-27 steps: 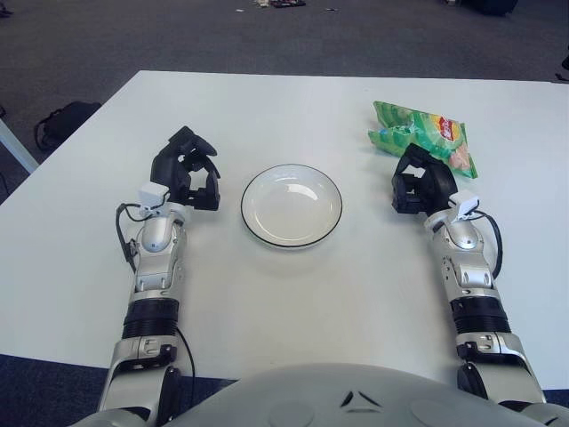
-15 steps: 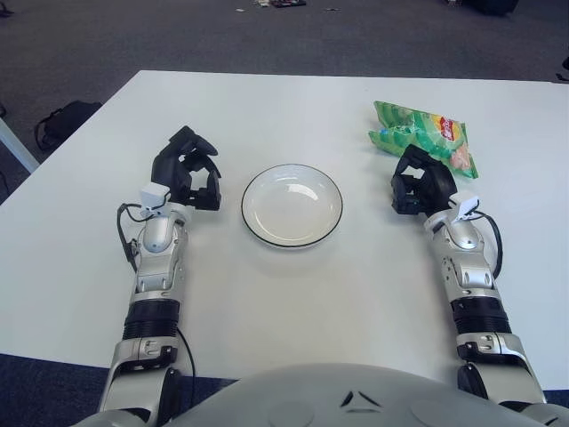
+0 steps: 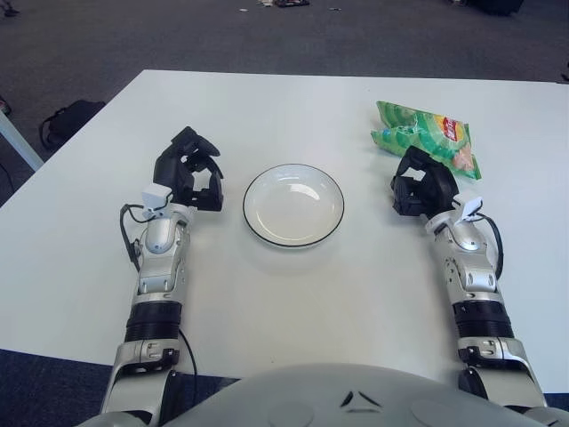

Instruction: Put the snack into the plate.

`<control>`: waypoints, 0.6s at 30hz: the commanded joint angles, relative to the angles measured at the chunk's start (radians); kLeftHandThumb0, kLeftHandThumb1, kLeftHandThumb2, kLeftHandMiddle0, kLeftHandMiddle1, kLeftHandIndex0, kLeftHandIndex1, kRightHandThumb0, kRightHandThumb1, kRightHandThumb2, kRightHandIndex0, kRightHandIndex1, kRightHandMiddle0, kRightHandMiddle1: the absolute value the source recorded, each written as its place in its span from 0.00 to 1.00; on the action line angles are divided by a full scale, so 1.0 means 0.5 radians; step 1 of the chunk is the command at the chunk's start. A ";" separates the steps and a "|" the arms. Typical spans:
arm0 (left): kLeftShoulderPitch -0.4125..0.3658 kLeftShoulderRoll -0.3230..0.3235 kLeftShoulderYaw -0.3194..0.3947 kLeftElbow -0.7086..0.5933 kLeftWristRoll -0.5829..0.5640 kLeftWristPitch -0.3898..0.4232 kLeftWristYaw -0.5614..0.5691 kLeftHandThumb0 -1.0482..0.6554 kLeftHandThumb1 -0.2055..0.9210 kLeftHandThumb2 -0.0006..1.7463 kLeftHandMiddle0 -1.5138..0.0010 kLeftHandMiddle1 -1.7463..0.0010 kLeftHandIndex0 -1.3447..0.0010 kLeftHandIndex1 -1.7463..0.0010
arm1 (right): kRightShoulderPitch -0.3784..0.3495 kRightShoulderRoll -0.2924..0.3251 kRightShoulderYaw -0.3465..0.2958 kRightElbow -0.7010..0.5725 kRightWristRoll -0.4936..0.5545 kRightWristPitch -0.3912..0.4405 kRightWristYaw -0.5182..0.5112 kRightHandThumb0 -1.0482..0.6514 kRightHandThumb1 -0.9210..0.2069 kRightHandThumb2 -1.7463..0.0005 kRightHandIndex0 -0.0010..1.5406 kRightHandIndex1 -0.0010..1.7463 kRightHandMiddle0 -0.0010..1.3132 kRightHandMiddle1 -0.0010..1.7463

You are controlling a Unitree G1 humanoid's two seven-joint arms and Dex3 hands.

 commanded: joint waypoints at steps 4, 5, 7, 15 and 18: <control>0.279 -0.159 -0.043 0.182 0.014 0.025 0.036 0.60 0.14 0.94 0.41 0.00 0.42 0.15 | 0.064 0.037 -0.001 -0.266 -0.084 0.295 -0.177 0.34 0.51 0.27 0.74 1.00 0.45 1.00; 0.278 -0.158 -0.043 0.184 0.015 0.024 0.037 0.60 0.14 0.95 0.41 0.00 0.42 0.15 | 0.053 0.020 0.001 -0.315 -0.097 0.347 -0.189 0.34 0.49 0.29 0.73 1.00 0.43 1.00; 0.275 -0.157 -0.045 0.191 0.018 0.023 0.039 0.61 0.13 0.95 0.40 0.00 0.42 0.14 | 0.038 -0.005 0.004 -0.385 -0.120 0.432 -0.198 0.36 0.42 0.34 0.70 1.00 0.39 1.00; 0.256 -0.146 -0.065 0.227 0.057 -0.006 0.042 0.61 0.09 0.99 0.38 0.00 0.42 0.11 | -0.055 -0.153 0.027 -0.559 -0.254 0.678 -0.147 0.43 0.31 0.43 0.52 1.00 0.30 1.00; 0.250 -0.144 -0.066 0.239 0.064 -0.019 0.032 0.61 0.10 0.98 0.38 0.00 0.42 0.11 | -0.140 -0.220 0.022 -0.531 -0.303 0.705 -0.118 0.55 0.40 0.35 0.35 1.00 0.31 1.00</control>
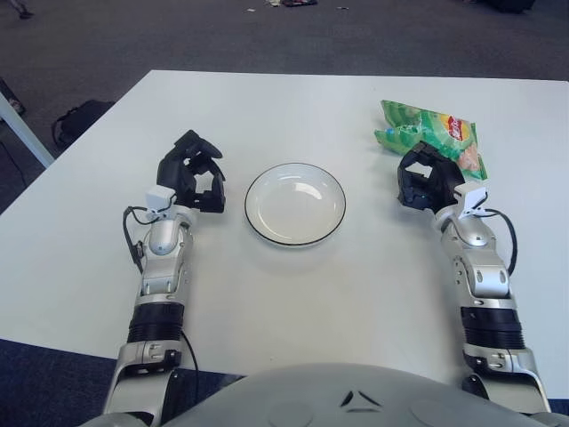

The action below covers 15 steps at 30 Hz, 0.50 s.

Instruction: Put the snack into the plate.

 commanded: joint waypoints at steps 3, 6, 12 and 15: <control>0.242 -0.132 -0.044 0.197 0.014 -0.029 0.004 0.61 0.11 0.98 0.39 0.00 0.42 0.12 | -0.187 -0.126 -0.014 0.024 -0.097 0.048 0.036 0.59 0.40 0.34 0.29 1.00 0.29 1.00; 0.243 -0.131 -0.046 0.193 0.014 -0.026 0.002 0.61 0.16 0.95 0.45 0.00 0.45 0.08 | -0.261 -0.185 -0.017 0.068 -0.157 0.020 0.043 0.61 0.38 0.36 0.25 1.00 0.27 1.00; 0.244 -0.133 -0.046 0.192 -0.001 -0.015 -0.003 0.61 0.25 0.91 0.55 0.00 0.51 0.01 | -0.369 -0.306 0.007 0.190 -0.278 -0.095 0.072 0.61 0.34 0.39 0.22 1.00 0.25 1.00; 0.242 -0.131 -0.045 0.191 -0.008 -0.011 -0.007 0.61 0.26 0.90 0.56 0.00 0.51 0.00 | -0.423 -0.396 0.055 0.266 -0.421 -0.203 0.059 0.61 0.33 0.40 0.22 1.00 0.24 1.00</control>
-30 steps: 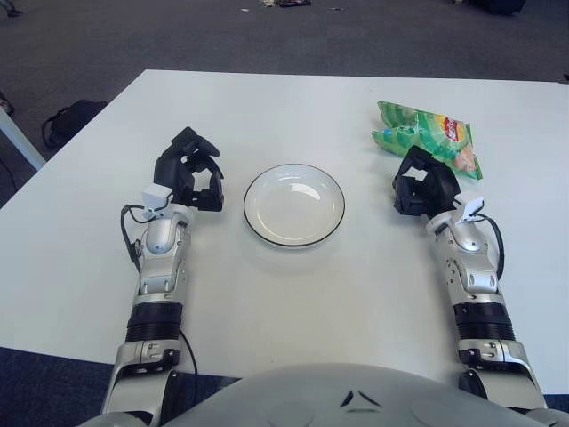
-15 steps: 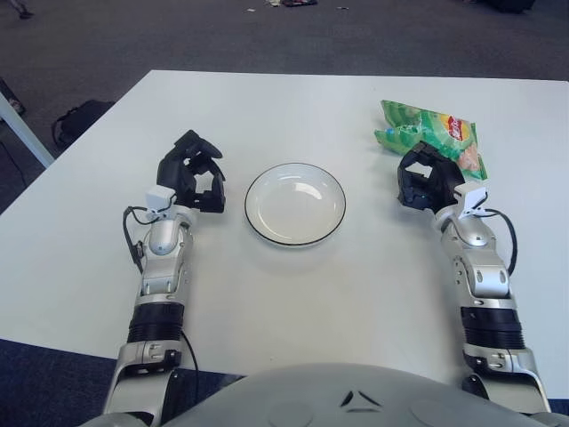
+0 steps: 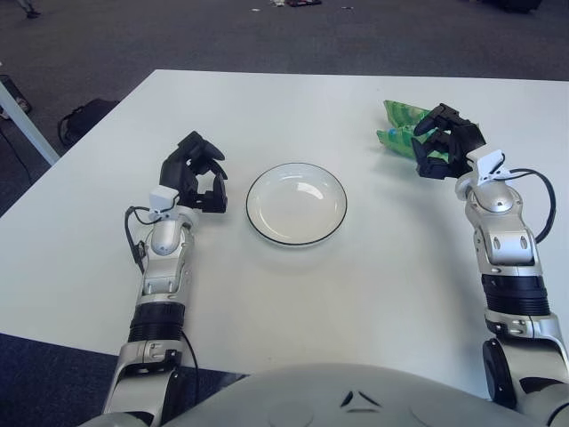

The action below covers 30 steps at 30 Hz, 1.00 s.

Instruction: Put the snack into the plate.

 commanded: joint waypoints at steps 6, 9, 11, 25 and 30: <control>0.247 -0.129 -0.033 0.174 -0.003 0.008 0.005 0.61 0.13 0.97 0.41 0.00 0.45 0.08 | -0.100 -0.235 0.136 0.206 -0.420 -0.371 -0.095 0.61 0.18 0.54 0.20 0.97 0.13 1.00; 0.250 -0.129 -0.032 0.168 -0.003 0.018 0.008 0.61 0.11 0.99 0.39 0.00 0.44 0.09 | -0.128 -0.285 0.162 0.265 -0.500 -0.471 -0.104 0.39 0.07 0.65 0.09 0.92 0.09 0.95; 0.251 -0.130 -0.031 0.164 -0.005 0.024 0.008 0.61 0.10 0.99 0.39 0.00 0.44 0.09 | -0.144 -0.312 0.176 0.301 -0.546 -0.511 -0.112 0.28 0.05 0.68 0.06 0.91 0.05 0.90; 0.245 -0.136 -0.012 0.149 -0.051 0.079 0.001 0.61 0.09 1.00 0.38 0.00 0.43 0.09 | -0.334 -0.553 0.322 0.597 -0.912 -0.800 -0.173 0.08 0.00 0.67 0.00 0.40 0.00 0.49; 0.247 -0.129 -0.011 0.145 -0.057 0.078 -0.004 0.61 0.09 1.00 0.38 0.00 0.44 0.08 | -0.520 -0.602 0.403 0.909 -1.015 -0.925 -0.232 0.05 0.00 0.67 0.00 0.13 0.00 0.39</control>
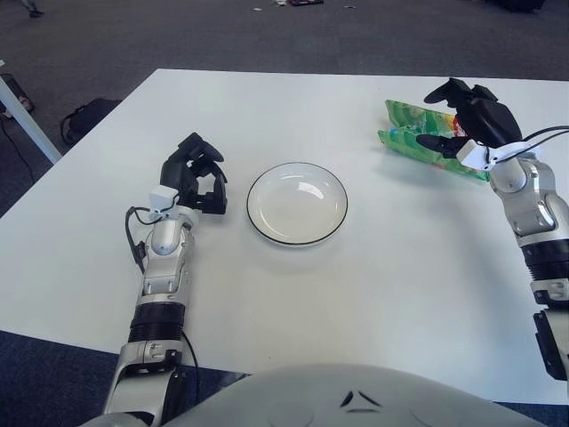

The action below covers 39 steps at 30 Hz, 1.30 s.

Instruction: Put the snack into the plate.

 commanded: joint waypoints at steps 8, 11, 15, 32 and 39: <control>0.258 -0.121 -0.023 0.130 -0.022 0.011 -0.010 0.61 0.09 1.00 0.38 0.00 0.44 0.08 | -0.340 -0.060 0.138 0.483 -0.135 -0.145 -0.067 0.00 0.00 0.62 0.00 0.01 0.00 0.19; 0.264 -0.125 -0.022 0.118 -0.027 0.021 -0.007 0.61 0.09 1.00 0.38 0.00 0.43 0.09 | -0.386 -0.053 0.162 0.541 -0.140 -0.154 -0.055 0.00 0.00 0.60 0.00 0.00 0.00 0.15; 0.275 -0.135 -0.016 0.095 -0.040 0.044 0.006 0.61 0.09 0.99 0.38 0.00 0.41 0.11 | -0.468 -0.037 0.205 0.661 -0.146 -0.163 -0.033 0.00 0.00 0.57 0.00 0.00 0.00 0.11; 0.337 -0.158 -0.004 -0.016 -0.028 0.091 0.061 0.35 0.51 0.71 0.17 0.00 0.58 0.00 | -0.751 0.032 0.393 1.246 -0.149 -0.163 0.030 0.00 0.00 0.56 0.00 0.00 0.00 0.06; 0.365 -0.157 -0.006 -0.061 -0.021 0.078 0.067 0.35 0.52 0.70 0.17 0.00 0.59 0.00 | -0.776 0.088 0.456 1.471 -0.146 -0.148 0.067 0.00 0.00 0.57 0.00 0.00 0.00 0.01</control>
